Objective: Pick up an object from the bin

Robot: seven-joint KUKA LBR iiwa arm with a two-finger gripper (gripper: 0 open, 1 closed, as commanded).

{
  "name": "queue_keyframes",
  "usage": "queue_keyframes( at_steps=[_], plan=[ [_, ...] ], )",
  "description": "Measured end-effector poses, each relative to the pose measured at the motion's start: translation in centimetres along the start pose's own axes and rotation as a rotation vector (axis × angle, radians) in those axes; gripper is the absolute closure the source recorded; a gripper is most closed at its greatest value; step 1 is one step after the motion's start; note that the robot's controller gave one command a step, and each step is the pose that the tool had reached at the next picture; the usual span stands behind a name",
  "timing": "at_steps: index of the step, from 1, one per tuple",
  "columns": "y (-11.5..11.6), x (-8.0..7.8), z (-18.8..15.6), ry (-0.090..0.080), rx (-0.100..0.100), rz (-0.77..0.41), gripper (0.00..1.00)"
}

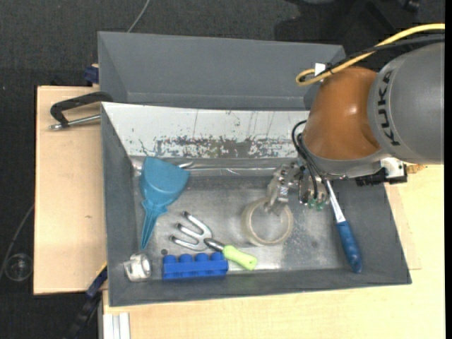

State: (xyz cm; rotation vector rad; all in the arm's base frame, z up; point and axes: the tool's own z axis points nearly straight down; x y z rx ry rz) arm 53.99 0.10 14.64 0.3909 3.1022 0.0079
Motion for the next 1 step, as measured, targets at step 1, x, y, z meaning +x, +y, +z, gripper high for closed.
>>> queue_keyframes(
  at_steps=[1],
  plan=[
    [0.00, 0.01, -0.67, 0.001, 0.000, 0.000, 1.00]
  ],
)
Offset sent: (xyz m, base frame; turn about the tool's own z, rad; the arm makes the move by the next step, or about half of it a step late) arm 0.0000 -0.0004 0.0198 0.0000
